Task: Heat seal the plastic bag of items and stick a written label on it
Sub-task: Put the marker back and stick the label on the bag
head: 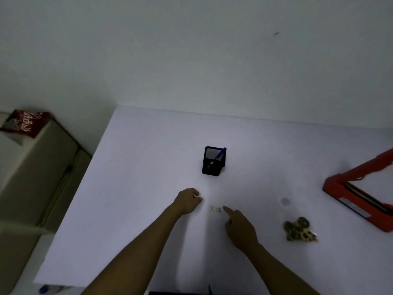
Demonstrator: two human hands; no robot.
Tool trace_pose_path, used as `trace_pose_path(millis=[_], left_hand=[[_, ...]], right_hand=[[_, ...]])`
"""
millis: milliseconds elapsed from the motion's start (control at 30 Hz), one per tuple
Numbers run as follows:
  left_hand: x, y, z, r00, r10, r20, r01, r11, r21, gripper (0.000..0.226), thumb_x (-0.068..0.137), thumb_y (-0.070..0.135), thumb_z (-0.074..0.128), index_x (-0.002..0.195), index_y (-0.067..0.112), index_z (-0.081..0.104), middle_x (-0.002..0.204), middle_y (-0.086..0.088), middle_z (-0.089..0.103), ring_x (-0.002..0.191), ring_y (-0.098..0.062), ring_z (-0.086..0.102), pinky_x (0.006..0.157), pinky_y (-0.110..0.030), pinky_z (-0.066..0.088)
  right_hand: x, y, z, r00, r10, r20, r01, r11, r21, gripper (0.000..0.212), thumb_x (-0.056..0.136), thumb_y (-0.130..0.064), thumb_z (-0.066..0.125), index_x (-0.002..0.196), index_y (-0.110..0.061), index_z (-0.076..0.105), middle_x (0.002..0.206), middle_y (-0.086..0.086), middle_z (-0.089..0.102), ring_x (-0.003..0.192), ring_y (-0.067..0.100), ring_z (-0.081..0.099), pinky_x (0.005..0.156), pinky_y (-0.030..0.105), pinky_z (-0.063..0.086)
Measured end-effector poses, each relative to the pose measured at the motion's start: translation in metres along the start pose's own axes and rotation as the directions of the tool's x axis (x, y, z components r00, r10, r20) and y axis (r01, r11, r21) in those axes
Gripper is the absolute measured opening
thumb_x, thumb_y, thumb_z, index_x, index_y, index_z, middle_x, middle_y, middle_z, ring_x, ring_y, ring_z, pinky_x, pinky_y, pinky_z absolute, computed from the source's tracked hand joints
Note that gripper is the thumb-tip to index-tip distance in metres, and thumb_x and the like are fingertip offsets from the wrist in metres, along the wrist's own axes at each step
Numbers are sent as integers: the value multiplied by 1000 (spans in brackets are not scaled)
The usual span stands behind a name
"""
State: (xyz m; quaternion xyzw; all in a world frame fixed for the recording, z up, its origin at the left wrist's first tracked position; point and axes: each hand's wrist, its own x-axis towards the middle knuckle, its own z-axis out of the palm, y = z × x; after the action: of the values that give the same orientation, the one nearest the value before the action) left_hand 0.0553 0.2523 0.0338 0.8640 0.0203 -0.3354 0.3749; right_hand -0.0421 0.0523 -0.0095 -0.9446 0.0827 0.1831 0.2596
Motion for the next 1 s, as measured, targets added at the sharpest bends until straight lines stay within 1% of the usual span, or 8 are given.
trace_pose_path(millis=[100, 167, 233, 500, 567, 767, 933, 1000], left_hand=[[6, -7, 19, 1000, -10, 26, 9, 999, 47, 42, 96, 30, 55, 131, 7, 52, 136, -12, 54, 125, -24, 51, 97, -22, 37], [11, -10, 29, 1000, -7, 25, 5, 997, 83, 41, 96, 29, 55, 130, 6, 53, 135, -13, 55, 124, -25, 51, 99, -24, 37], [15, -10, 37, 1000, 2, 5, -3, 995, 104, 38, 96, 25, 55, 127, 5, 55, 133, -13, 57, 123, -26, 52, 98, -25, 38], [28, 7, 71, 994, 91, -61, -82, 986, 146, 31, 92, 14, 57, 120, 3, 60, 119, -15, 65, 112, -28, 59, 92, -29, 43], [31, 13, 75, 993, 107, -46, -97, 978, 182, 25, 90, 14, 58, 112, 3, 63, 115, -16, 65, 107, -29, 60, 89, -32, 47], [38, 16, 80, 985, 175, 1, -162, 911, 379, 20, 90, 21, 57, 103, 7, 60, 122, -14, 48, 102, -30, 58, 87, -38, 51], [40, 14, 80, 974, 225, 26, -211, 858, 467, 23, 90, 12, 54, 113, 6, 53, 118, -14, 55, 102, -30, 58, 86, -39, 49], [41, 14, 80, 975, 221, 23, -204, 849, 487, 20, 90, 11, 54, 110, 5, 55, 117, -14, 55, 102, -30, 58, 86, -39, 49]], right_hand=[[-7, 3, 11, 995, -6, 102, 14, 997, -77, 62, 97, -22, 38, 152, -36, 14, 126, 9, 49, 106, 23, 53, 89, 33, 47], [-6, 5, 16, 989, 19, 146, -3, 994, -112, 65, 96, -23, 37, 152, -38, 7, 137, 12, 42, 115, 28, 51, 95, 38, 45], [-5, 5, 20, 984, 46, 170, -26, 993, -117, 66, 96, -22, 36, 151, -39, 5, 142, 15, 39, 115, 32, 51, 94, 38, 45], [-2, 9, 20, 976, 73, 207, -66, 997, -41, 68, 96, -22, 41, 151, -39, 5, 142, 11, 37, 108, 27, 54, 86, 33, 46], [-1, 8, 18, 974, 69, 214, -70, 998, -2, 69, 95, -23, 43, 151, -40, 6, 137, 11, 41, 105, 27, 54, 84, 33, 46], [-3, 6, 14, 974, 73, 215, -85, 995, 48, 70, 94, -20, 44, 151, -40, 9, 132, 10, 43, 100, 25, 55, 80, 30, 45], [-3, 5, 12, 973, 76, 217, -91, 994, 61, 70, 93, -16, 42, 151, -40, 10, 126, 10, 44, 90, 24, 52, 79, 32, 45], [-4, 5, 12, 974, 76, 215, -95, 993, 76, 70, 93, -15, 42, 150, -41, 11, 124, 10, 44, 83, 19, 48, 78, 32, 46]])
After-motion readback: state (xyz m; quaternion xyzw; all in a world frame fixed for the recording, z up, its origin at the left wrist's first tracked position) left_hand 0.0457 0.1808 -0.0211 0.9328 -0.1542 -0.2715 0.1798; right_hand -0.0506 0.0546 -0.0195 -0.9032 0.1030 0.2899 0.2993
